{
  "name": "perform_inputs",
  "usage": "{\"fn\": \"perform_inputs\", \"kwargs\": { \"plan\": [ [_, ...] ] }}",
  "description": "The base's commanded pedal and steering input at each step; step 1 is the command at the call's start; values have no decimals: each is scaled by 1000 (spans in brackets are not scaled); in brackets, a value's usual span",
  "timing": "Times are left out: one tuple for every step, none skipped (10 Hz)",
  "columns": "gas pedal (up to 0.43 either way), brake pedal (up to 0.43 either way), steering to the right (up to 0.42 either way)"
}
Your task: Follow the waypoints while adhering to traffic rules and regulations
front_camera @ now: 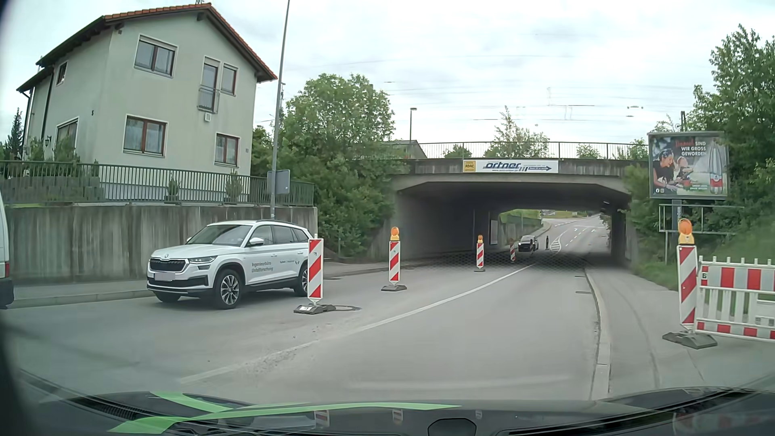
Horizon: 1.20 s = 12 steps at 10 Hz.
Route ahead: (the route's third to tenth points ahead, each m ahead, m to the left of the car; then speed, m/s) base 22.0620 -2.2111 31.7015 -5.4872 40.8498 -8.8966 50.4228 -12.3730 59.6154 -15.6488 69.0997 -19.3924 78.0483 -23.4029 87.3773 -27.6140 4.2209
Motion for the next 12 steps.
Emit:
{"fn": "perform_inputs", "kwargs": {
  "plan": [
    [0,0,-62],
    [0,0,-46],
    [0,0,-27],
    [0,0,0],
    [0,0,21],
    [0,0,51],
    [0,0,82],
    [0,0,109],
    [0,0,128],
    [0,0,136],
    [8,0,141],
    [20,0,145]
  ]
}}
